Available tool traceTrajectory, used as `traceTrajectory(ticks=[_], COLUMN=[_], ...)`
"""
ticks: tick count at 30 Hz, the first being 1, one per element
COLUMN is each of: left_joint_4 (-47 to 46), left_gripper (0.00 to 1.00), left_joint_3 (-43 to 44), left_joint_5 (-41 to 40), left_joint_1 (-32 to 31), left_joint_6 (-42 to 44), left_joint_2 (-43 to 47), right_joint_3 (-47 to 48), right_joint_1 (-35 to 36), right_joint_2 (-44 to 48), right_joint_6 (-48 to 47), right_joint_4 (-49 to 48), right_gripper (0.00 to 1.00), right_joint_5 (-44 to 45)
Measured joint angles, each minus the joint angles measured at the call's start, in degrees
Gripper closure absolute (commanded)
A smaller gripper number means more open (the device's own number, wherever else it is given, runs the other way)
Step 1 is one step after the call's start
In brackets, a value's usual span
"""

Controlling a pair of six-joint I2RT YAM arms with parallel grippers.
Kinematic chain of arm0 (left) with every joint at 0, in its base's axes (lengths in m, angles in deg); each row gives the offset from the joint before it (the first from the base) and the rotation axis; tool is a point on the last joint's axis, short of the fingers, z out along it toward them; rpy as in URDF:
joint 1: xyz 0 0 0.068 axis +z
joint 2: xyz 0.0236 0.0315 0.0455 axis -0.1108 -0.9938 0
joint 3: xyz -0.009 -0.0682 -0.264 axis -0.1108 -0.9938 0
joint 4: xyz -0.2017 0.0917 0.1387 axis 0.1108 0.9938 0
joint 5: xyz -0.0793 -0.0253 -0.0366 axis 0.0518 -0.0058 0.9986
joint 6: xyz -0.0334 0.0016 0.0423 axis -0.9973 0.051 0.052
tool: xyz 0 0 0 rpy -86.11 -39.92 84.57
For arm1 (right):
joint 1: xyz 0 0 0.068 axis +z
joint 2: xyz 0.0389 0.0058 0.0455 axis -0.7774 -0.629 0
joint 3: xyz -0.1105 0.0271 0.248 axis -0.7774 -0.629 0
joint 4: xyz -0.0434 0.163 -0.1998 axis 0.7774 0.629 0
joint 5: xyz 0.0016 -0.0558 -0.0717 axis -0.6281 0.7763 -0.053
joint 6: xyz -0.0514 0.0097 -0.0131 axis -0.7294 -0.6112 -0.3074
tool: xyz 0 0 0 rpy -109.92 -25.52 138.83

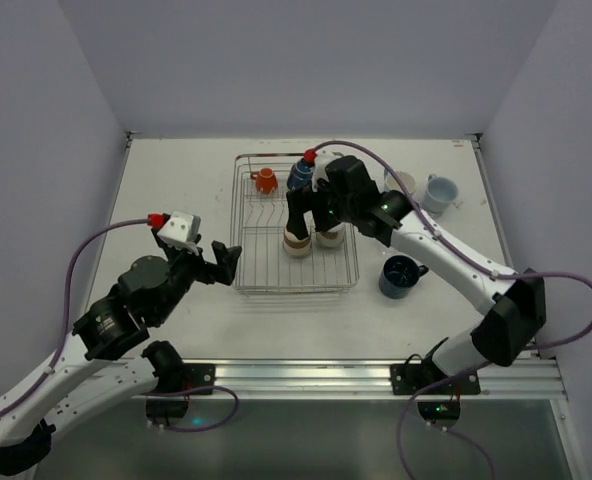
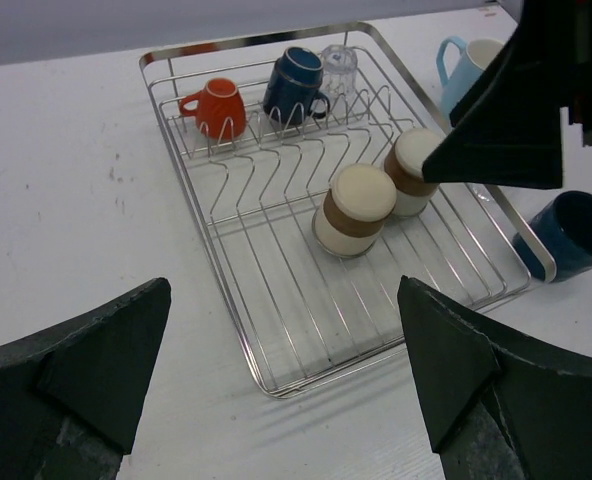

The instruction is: Unload the cups from the dish rack

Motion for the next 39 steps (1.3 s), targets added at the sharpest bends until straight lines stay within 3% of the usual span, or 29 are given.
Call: traceTrajectory(ticks=[11, 22, 25, 27, 28, 29, 30, 35, 39], left_joint_4=[-0.4, -1.7, -1.8, -1.9, -1.9, -2.0, -2.2, -2.9, -3.5], left_gripper=[0.0, 0.0, 0.0, 0.0, 0.0, 0.0, 0.0, 0.0, 0.06], left_joint_3=[-2.0, -2.2, -2.2, -2.2, -2.2, -2.2, -2.2, -2.2, -2.2], left_joint_5=[-0.9, -0.9, -0.9, -0.8, -0.8, -0.8, -0.8, 0.3, 2.9], left_joint_1=[0.1, 0.5, 0.5, 0.7, 0.8, 0.9, 0.9, 1.2, 1.2], left_joint_6=[1.1, 1.7, 2.1, 2.2, 2.2, 2.3, 2.3, 1.9, 0.3], left_joint_2=[-1.1, -1.8, -2.3, -2.5, -2.6, -2.7, -2.8, -2.9, -2.9], right_joint_3=[17.1, 19.0, 19.6, 20.2, 20.3, 20.3, 20.3, 18.3, 8.2], right_joint_1=[2.3, 2.3, 2.6, 3.0, 3.1, 3.2, 3.3, 3.4, 3.4], right_joint_2=[-24.4, -30.3, -31.6, -32.9, -33.4, -33.6, -33.7, -30.4, -17.8], right_joint_6=[-2.4, -2.0, -1.9, -1.8, -1.8, -1.8, -1.7, -0.6, 1.8], right_joint_4=[5.5, 9.8, 10.0, 10.2, 10.1, 10.1, 10.1, 6.2, -2.8], right_gripper=[0.01, 0.01, 0.09, 0.21, 0.28, 0.47, 0.55, 0.69, 0.71], right_joint_5=[8.0, 10.2, 9.5, 9.2, 9.2, 9.1, 9.2, 9.4, 7.1])
